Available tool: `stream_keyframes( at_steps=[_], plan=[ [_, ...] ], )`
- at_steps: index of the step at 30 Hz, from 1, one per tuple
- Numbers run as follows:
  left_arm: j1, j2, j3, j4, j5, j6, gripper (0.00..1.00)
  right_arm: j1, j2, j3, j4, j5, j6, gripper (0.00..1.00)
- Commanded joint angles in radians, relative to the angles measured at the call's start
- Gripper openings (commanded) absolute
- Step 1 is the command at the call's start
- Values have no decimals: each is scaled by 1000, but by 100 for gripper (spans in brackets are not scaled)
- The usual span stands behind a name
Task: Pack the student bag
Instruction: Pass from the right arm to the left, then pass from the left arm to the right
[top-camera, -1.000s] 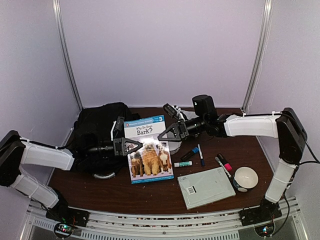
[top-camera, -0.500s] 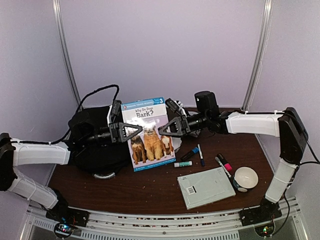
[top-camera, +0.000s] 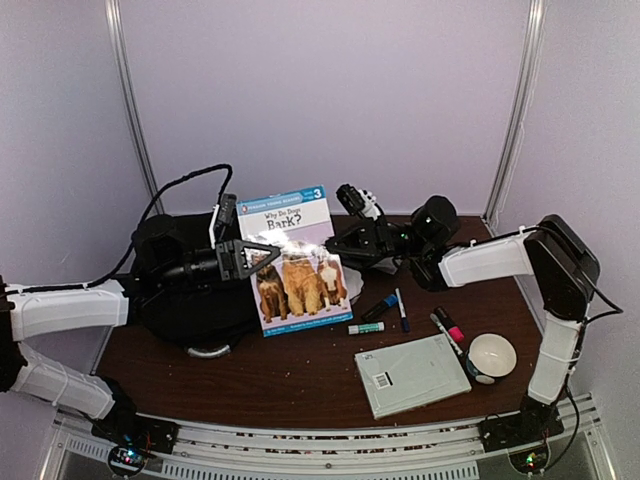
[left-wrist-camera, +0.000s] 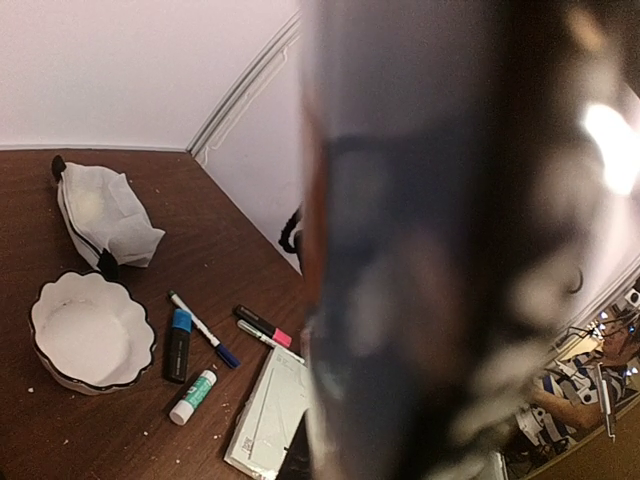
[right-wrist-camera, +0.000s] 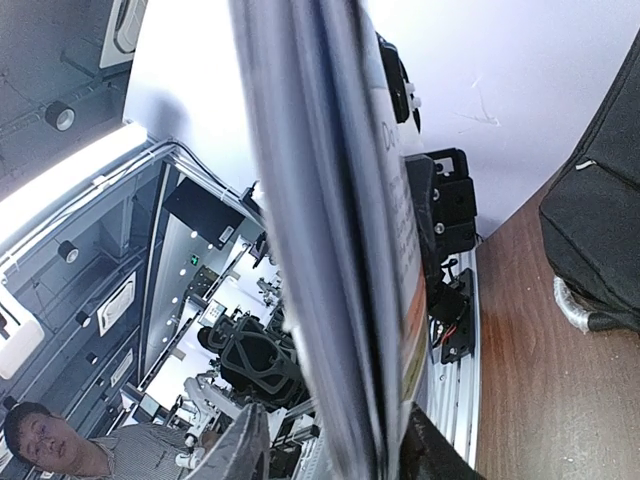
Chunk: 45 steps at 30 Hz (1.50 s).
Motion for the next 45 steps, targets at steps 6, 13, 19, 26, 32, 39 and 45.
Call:
stream_keyframes(
  at_steps=[6, 13, 19, 26, 32, 39, 45],
  plan=[
    [50, -52, 12, -10, -90, 43, 0, 11, -122, -38, -452, 5, -407, 48],
    [69, -67, 7, -28, -120, 51, 0, 25, -138, -13, -727, 23, -611, 45],
    [88, -84, 6, -39, -150, 55, 0, 40, -130, -11, -792, 34, -662, 35],
    [92, -72, 6, -40, -147, 63, 0, 42, -120, 4, -826, 44, -677, 18],
    [91, -57, 4, -41, -132, 66, 0, 39, -113, 49, -987, 83, -784, 0],
    [92, -61, 35, -229, -167, 139, 36, 20, -129, 110, -1214, 181, -964, 0],
    [91, -114, 70, -600, -328, 254, 63, -15, -167, 214, -1554, 332, -1225, 0]
  ],
)
